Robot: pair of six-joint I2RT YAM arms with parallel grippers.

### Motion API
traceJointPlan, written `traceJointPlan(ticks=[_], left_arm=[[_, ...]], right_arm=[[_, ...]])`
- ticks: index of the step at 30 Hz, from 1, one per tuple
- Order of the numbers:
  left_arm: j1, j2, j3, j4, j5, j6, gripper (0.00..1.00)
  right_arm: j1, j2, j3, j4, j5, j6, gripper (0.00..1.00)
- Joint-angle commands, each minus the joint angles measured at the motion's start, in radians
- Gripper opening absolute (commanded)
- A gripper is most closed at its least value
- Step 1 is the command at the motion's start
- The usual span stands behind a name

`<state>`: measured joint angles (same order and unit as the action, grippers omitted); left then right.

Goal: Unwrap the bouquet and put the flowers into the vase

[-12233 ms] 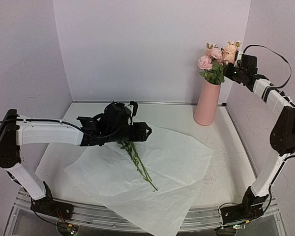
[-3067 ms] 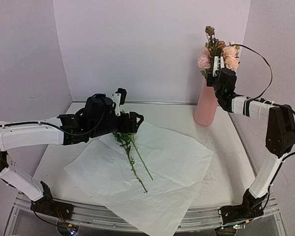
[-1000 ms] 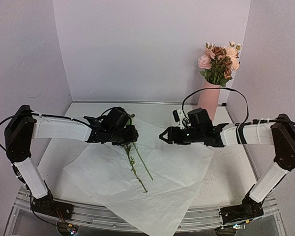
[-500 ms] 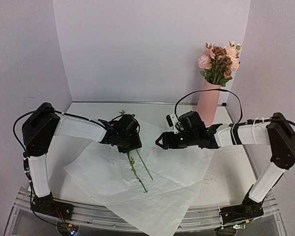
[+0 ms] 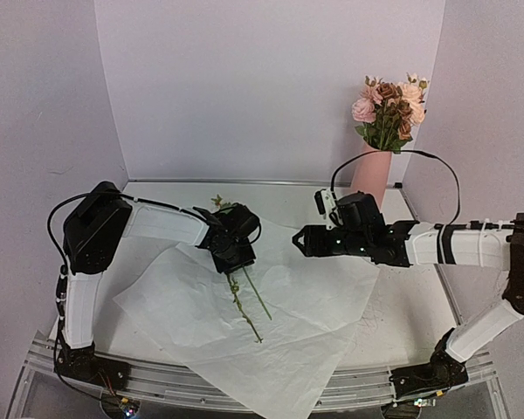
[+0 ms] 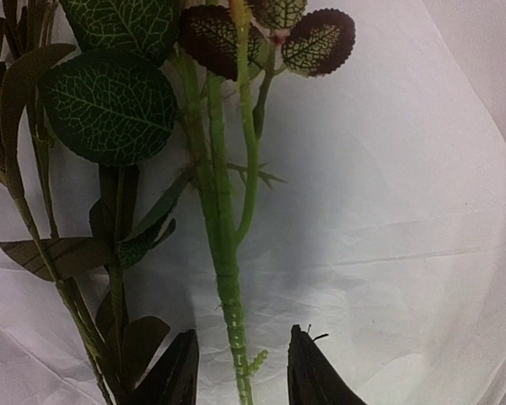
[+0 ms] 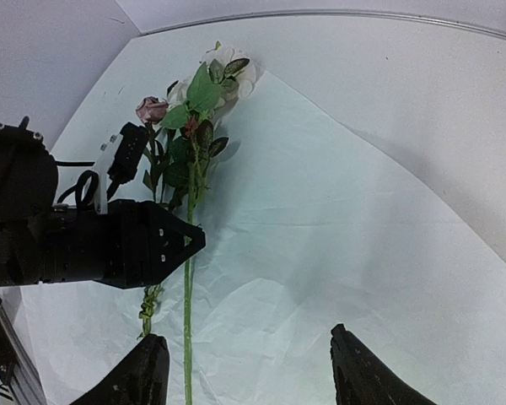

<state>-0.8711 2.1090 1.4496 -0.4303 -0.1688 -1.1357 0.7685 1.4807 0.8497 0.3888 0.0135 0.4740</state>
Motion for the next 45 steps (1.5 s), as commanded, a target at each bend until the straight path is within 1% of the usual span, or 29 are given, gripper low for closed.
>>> traceJointPlan(ticks=[1, 5, 7, 10, 11, 12, 13, 14, 19, 24, 27, 28, 30, 32, 33, 36, 39, 43, 45], left_arm=[[0.004, 0.033, 0.088, -0.099, -0.056, -0.052, 0.36], [0.004, 0.053, 0.11, -0.11, -0.066, -0.073, 0.29], [0.004, 0.065, 0.122, -0.11, -0.066, -0.073, 0.23], [0.004, 0.077, 0.136, -0.111, -0.074, -0.07, 0.2], [0.004, 0.079, 0.144, -0.11, -0.077, -0.065, 0.15], [0.004, 0.079, 0.151, -0.11, -0.08, -0.054, 0.07], [0.004, 0.076, 0.16, -0.11, -0.084, -0.036, 0.02], [0.004, 0.068, 0.166, -0.11, -0.089, -0.021, 0.0], [-0.006, -0.046, 0.146, -0.108, -0.154, 0.054, 0.0], [-0.014, -0.164, 0.147, -0.102, -0.084, 0.171, 0.0], [-0.038, -0.229, 0.152, -0.078, -0.052, 0.285, 0.0], [-0.053, -0.254, 0.15, -0.054, -0.041, 0.32, 0.0], [-0.084, -0.305, 0.117, 0.022, -0.015, 0.438, 0.0], [-0.109, -0.356, 0.066, 0.114, 0.024, 0.53, 0.0], [-0.118, -0.388, 0.029, 0.167, 0.045, 0.553, 0.0], [-0.125, -0.461, -0.068, 0.303, 0.103, 0.574, 0.0], [-0.123, -0.527, -0.146, 0.406, 0.126, 0.576, 0.0], [-0.123, -0.574, -0.182, 0.426, 0.079, 0.562, 0.0], [-0.124, -0.582, -0.184, 0.426, 0.086, 0.564, 0.0]], right_arm=[[0.0, -0.031, -0.023, -0.002, 0.044, -0.015, 0.66], [-0.001, -0.048, -0.032, 0.002, 0.052, -0.02, 0.66], [-0.001, -0.061, -0.034, 0.002, 0.058, -0.026, 0.66], [-0.001, -0.084, -0.038, 0.002, 0.069, -0.034, 0.66], [-0.001, -0.09, -0.039, 0.002, 0.071, -0.036, 0.66], [-0.001, -0.098, -0.04, 0.002, 0.072, -0.038, 0.66], [-0.001, -0.102, -0.04, 0.002, 0.072, -0.038, 0.66], [-0.001, -0.107, -0.04, 0.002, 0.071, -0.039, 0.66], [-0.002, -0.123, -0.013, -0.018, 0.043, -0.047, 0.65], [-0.001, -0.145, 0.053, -0.063, 0.008, -0.035, 0.66], [-0.001, -0.159, 0.112, -0.092, -0.05, -0.005, 0.67], [-0.001, -0.166, 0.128, -0.098, -0.079, 0.003, 0.68], [-0.001, -0.184, 0.16, -0.103, -0.123, 0.02, 0.69], [-0.001, -0.206, 0.184, -0.104, -0.151, 0.028, 0.7], [-0.001, -0.218, 0.193, -0.104, -0.163, 0.028, 0.7], [-0.001, -0.257, 0.207, -0.103, -0.193, 0.019, 0.7], [-0.001, -0.294, 0.21, -0.103, -0.195, 0.017, 0.7], [-0.001, -0.318, 0.211, -0.106, -0.179, 0.03, 0.69], [-0.001, -0.316, 0.212, -0.108, -0.181, 0.036, 0.69]])
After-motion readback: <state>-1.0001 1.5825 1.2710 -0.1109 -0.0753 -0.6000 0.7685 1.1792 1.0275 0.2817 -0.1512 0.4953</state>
